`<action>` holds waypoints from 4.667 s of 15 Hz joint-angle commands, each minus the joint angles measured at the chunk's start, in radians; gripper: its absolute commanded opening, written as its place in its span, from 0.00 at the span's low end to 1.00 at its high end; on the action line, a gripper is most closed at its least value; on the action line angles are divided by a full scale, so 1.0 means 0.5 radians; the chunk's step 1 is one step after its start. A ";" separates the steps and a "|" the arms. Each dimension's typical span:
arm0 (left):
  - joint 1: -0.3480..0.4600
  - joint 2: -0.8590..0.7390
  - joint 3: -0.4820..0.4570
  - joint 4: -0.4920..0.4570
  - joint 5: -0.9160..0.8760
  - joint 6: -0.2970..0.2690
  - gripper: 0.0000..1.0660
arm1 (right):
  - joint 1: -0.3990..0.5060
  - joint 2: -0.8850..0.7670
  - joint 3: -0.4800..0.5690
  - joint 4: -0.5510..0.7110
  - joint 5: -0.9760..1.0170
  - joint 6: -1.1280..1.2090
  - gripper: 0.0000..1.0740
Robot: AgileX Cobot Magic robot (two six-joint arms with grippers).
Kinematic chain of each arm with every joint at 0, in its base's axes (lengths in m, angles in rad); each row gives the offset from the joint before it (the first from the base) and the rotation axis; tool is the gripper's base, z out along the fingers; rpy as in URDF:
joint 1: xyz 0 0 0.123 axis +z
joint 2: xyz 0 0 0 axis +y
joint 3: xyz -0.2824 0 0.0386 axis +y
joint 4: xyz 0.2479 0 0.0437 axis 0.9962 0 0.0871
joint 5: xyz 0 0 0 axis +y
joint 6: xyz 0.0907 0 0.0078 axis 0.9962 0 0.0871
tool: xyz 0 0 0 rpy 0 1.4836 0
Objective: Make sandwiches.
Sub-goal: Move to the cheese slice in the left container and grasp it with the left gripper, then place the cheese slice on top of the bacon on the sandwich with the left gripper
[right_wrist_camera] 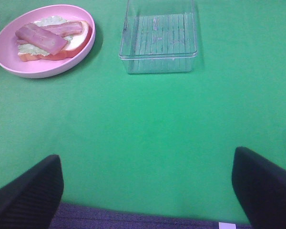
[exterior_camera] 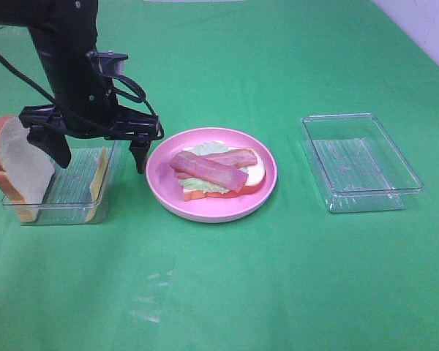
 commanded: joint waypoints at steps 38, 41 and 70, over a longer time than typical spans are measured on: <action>0.016 -0.166 0.010 0.026 0.112 0.018 0.00 | -0.012 -0.064 0.002 0.006 -0.006 -0.028 0.85; 0.016 -0.348 -0.004 -0.026 0.088 0.054 0.00 | -0.012 -0.064 0.002 0.006 -0.006 -0.028 0.85; 0.018 0.638 -0.740 -1.918 -0.048 1.384 0.00 | -0.012 -0.064 0.002 0.006 -0.006 -0.028 0.85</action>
